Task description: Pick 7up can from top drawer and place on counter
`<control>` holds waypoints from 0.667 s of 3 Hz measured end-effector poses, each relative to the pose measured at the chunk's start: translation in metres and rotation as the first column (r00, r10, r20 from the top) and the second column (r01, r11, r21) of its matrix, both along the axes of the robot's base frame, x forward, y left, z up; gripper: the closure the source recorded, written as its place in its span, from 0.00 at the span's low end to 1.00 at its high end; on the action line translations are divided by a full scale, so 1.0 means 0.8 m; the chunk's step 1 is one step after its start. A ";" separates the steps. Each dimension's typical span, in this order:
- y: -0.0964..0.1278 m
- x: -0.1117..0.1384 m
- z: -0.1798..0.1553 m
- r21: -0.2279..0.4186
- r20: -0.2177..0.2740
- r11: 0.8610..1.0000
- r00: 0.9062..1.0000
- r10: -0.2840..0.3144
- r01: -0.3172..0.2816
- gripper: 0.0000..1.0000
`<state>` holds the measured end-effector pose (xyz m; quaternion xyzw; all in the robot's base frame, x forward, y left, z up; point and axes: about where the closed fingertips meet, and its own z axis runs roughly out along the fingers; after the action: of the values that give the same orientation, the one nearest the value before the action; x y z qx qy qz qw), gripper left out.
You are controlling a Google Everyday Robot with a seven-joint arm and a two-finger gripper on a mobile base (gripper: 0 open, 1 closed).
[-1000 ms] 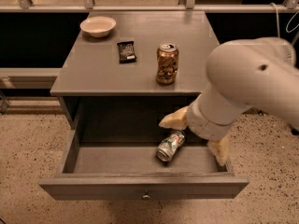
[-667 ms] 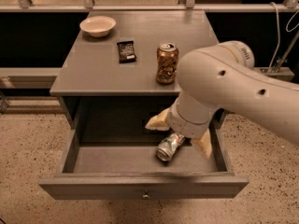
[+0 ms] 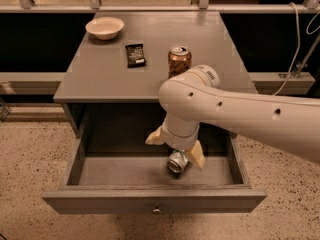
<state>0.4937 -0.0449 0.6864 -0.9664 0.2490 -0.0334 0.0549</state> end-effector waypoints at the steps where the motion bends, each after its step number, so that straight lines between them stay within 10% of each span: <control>1: -0.001 0.009 -0.050 0.009 -0.052 1.000 0.998 -0.019 0.019 0.00; 2: -0.009 0.028 -0.089 0.018 -0.072 0.996 0.994 -0.084 0.086 0.03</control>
Offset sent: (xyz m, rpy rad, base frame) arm 0.0330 -0.0085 -0.0931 0.0234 0.0893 -0.1254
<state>0.5162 -0.0524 0.6149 -0.9549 0.2920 0.0011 0.0545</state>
